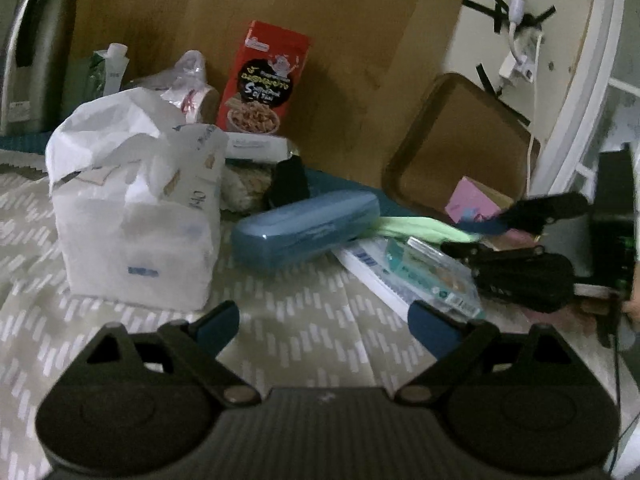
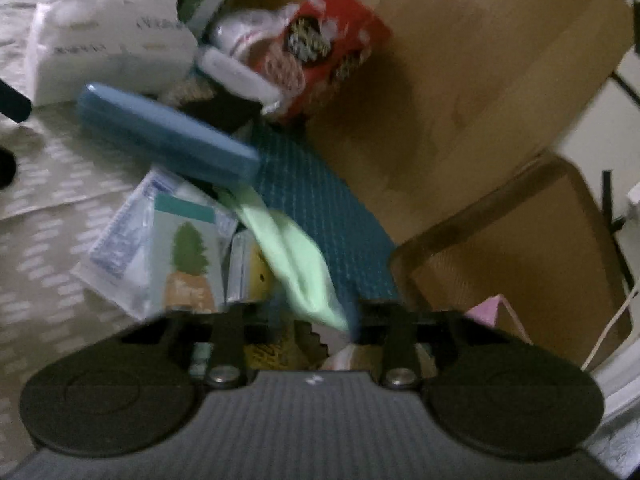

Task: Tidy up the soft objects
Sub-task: 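Close both grippers on the light green cloth, then carry the green cloth into the pink tin and open both grippers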

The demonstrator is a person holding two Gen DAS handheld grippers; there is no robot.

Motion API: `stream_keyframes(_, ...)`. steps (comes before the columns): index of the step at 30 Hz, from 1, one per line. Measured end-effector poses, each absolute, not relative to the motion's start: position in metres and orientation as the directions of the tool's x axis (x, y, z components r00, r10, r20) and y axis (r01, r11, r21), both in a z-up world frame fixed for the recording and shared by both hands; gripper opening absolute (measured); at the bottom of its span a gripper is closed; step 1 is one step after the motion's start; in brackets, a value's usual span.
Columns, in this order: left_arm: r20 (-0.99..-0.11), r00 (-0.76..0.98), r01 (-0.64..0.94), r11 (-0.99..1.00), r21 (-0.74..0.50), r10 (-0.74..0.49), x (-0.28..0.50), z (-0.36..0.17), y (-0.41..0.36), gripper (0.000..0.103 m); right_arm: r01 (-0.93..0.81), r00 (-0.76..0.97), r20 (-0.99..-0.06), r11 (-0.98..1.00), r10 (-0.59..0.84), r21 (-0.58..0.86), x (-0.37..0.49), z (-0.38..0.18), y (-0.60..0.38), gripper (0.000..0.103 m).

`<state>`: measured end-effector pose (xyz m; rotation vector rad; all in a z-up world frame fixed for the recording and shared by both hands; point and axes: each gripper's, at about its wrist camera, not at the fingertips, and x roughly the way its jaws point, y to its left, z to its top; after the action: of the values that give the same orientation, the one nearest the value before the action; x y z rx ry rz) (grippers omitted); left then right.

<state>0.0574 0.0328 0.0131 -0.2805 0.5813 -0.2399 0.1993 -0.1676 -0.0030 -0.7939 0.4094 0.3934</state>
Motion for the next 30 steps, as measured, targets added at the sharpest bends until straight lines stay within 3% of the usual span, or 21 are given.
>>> stream_keyframes(4, -0.474, 0.822, 0.144, 0.920, -0.364, -0.316, 0.053, 0.012, 0.043, 0.095, -0.457, 0.875, -0.402, 0.733, 0.269, -0.504, 0.152, 0.016, -0.181, 0.005)
stream_keyframes(8, -0.446, 0.821, 0.164, 0.896, -0.413, -0.356, 0.049, 0.014, 0.051, 0.095, -0.492, 0.862, -0.332, 0.788, 0.382, -0.371, 0.052, 0.016, -0.207, 0.005)
stream_keyframes(14, -0.441, 0.703, 0.339, 0.808, -0.482, -0.558, 0.030, 0.020, 0.022, 0.095, -0.513, 0.814, -0.405, 0.843, 0.417, -0.162, -0.026, -0.041, -0.244, 0.008)
stream_keyframes(15, -0.452, 0.680, 0.361, 0.800, -0.479, -0.578, 0.028, 0.021, 0.014, 0.095, -0.510, 0.811, -0.414, 0.847, 0.414, -0.151, -0.027, -0.047, -0.248, 0.014)
stream_keyframes(16, -0.468, 0.660, 0.378, 0.798, -0.470, -0.588, 0.027, 0.022, 0.004, 0.095, -0.510, 0.802, -0.429, 0.850, 0.415, -0.132, -0.029, -0.053, -0.251, 0.032)
stream_keyframes(18, -0.506, 0.632, 0.389, 0.804, -0.449, -0.588, 0.025, 0.023, -0.013, 0.095, -0.516, 0.795, -0.424, 0.851, 0.434, -0.096, -0.034, -0.058, -0.259, 0.057)
stream_keyframes(23, -0.570, 0.603, 0.372, 0.829, -0.418, -0.558, 0.016, 0.027, -0.033, 0.095, -0.558, 0.786, -0.402, 0.818, 0.469, -0.137, -0.013, -0.050, -0.262, 0.072)
stream_keyframes(24, -0.581, 0.604, 0.364, 0.837, -0.408, -0.546, 0.017, 0.028, -0.035, 0.090, -0.567, 0.779, -0.403, 0.814, 0.480, -0.125, -0.006, -0.049, -0.261, 0.073)
stream_keyframes(25, -0.593, 0.601, 0.357, 0.844, -0.401, -0.536, 0.017, 0.027, -0.038, 0.074, -0.576, 0.766, -0.414, 0.811, 0.492, -0.100, 0.003, -0.050, -0.260, 0.068)
stream_keyframes(26, -0.607, 0.586, 0.356, 0.843, -0.402, -0.537, 0.019, 0.023, -0.041, 0.066, -0.598, 0.737, -0.438, 0.799, 0.515, -0.067, 0.021, -0.049, -0.257, 0.057)
stream_keyframes(27, -0.622, 0.559, 0.359, 0.836, -0.415, -0.549, 0.022, 0.018, -0.045, 0.060, -0.623, 0.709, -0.440, 0.782, 0.551, -0.024, 0.035, -0.049, -0.257, 0.022)
stream_keyframes(28, -0.619, 0.566, 0.356, 0.839, -0.412, -0.544, 0.023, 0.017, -0.048, 0.045, -0.629, 0.701, -0.429, 0.777, 0.570, 0.003, 0.038, -0.047, -0.257, 0.007)
stream_keyframes(30, -0.612, 0.539, 0.379, 0.815, -0.437, -0.579, 0.026, 0.022, -0.054, 0.039, -0.602, 0.743, -0.381, 0.798, 0.549, -0.025, 0.033, -0.043, -0.258, 0.007)
